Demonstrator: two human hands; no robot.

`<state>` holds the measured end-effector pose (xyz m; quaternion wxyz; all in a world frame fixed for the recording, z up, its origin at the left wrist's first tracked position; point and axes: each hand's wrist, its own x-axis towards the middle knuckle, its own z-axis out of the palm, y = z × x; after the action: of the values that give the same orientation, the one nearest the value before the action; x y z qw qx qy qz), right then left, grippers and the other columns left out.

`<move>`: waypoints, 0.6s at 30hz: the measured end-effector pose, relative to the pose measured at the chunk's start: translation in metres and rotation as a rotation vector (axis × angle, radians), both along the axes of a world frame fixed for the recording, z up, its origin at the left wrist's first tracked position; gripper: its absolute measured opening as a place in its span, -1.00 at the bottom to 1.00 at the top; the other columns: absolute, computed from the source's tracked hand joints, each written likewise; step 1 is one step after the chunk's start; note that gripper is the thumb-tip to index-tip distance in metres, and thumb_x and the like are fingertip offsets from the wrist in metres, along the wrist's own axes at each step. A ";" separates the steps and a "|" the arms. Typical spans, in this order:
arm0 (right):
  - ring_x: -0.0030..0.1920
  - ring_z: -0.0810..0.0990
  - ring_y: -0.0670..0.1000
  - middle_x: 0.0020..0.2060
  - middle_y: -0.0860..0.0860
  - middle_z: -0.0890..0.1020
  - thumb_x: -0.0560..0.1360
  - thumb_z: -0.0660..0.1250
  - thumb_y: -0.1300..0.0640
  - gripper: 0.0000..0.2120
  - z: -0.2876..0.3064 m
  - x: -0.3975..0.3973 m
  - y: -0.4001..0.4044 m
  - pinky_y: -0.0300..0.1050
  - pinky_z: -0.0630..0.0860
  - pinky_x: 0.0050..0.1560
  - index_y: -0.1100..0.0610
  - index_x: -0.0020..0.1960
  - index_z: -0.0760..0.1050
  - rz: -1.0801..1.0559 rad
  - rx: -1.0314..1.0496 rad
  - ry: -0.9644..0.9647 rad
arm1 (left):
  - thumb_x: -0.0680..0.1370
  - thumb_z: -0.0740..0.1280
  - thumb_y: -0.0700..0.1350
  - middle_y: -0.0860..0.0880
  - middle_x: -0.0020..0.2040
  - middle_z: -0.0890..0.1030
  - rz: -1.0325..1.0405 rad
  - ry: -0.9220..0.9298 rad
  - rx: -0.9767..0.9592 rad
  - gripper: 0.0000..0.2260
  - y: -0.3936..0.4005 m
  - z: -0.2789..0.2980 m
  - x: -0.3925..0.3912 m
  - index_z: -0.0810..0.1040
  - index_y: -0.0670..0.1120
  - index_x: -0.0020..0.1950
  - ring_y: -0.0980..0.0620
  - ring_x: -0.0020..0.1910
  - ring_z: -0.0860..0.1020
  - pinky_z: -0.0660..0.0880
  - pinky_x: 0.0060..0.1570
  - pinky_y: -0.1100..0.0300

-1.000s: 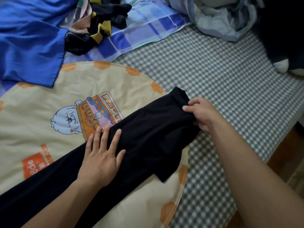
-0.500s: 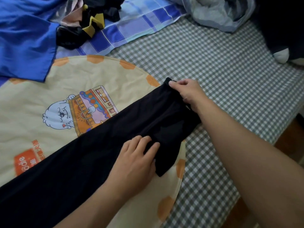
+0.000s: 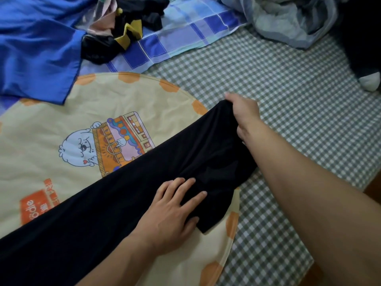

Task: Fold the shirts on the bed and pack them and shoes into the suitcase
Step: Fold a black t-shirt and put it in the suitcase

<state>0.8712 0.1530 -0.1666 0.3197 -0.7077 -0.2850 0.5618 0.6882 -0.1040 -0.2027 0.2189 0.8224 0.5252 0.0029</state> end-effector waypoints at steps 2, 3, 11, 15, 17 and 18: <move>-0.09 0.68 0.11 -0.08 0.12 0.69 0.51 0.43 0.08 -0.74 -0.003 0.006 0.000 -0.02 0.65 -0.02 0.30 -0.02 0.63 0.114 0.088 0.028 | 0.55 0.23 0.20 -0.07 0.57 0.30 -0.004 -0.015 -0.008 -0.44 0.000 -0.001 -0.001 0.32 0.17 0.56 -0.17 0.53 0.26 0.08 0.50 -0.08; -0.05 0.70 0.12 -0.04 0.15 0.70 0.53 0.42 0.07 -0.68 -0.003 0.010 0.003 0.04 0.67 0.06 0.34 0.05 0.64 0.164 0.094 0.050 | 0.54 0.24 0.21 -0.07 0.57 0.30 -0.003 -0.027 -0.009 -0.43 0.001 -0.003 -0.002 0.32 0.17 0.55 -0.17 0.53 0.26 0.07 0.50 -0.07; 0.19 0.55 -0.07 0.30 -0.01 0.52 0.58 0.27 0.34 -0.56 -0.012 0.035 0.027 -0.45 0.48 -0.06 0.13 0.43 0.47 0.415 0.185 -0.479 | 0.42 0.27 0.41 -0.07 0.59 0.27 -0.038 -0.004 -0.008 -0.26 -0.001 -0.004 -0.003 0.30 0.18 0.57 -0.16 0.55 0.21 0.00 0.52 -0.05; -0.08 0.49 -0.18 0.20 -0.07 0.48 0.63 0.24 0.14 -0.79 0.004 0.027 -0.024 -0.44 0.43 -0.14 0.05 0.23 0.54 0.347 0.324 -0.780 | 0.45 0.23 0.41 -0.11 0.57 0.30 -0.078 0.045 -0.007 -0.28 0.003 0.000 -0.005 0.29 0.20 0.57 -0.20 0.52 0.24 0.06 0.49 -0.11; -0.11 0.59 -0.05 -0.03 -0.05 0.59 0.62 0.22 -0.03 -0.85 0.011 0.028 -0.063 -0.11 0.56 -0.07 0.01 -0.01 0.48 0.348 0.187 -0.780 | 0.54 0.23 0.25 -0.13 0.53 0.37 -0.092 0.024 0.077 -0.46 0.000 0.003 -0.001 0.40 0.15 0.51 -0.26 0.47 0.33 0.19 0.46 -0.21; -0.14 0.64 0.03 -0.11 -0.02 0.62 0.61 0.20 -0.11 -0.79 0.014 0.029 -0.082 0.04 0.62 -0.06 0.01 -0.07 0.44 0.349 0.078 -0.744 | 0.58 0.24 0.12 -0.15 0.49 0.42 -0.094 0.007 0.152 -0.56 -0.003 0.005 0.002 0.48 0.09 0.46 -0.28 0.44 0.38 0.26 0.43 -0.24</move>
<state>0.9004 0.0709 -0.1522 0.1214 -0.7910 -0.5178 0.3023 0.6904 -0.1074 -0.1981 0.1537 0.8605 0.4849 0.0294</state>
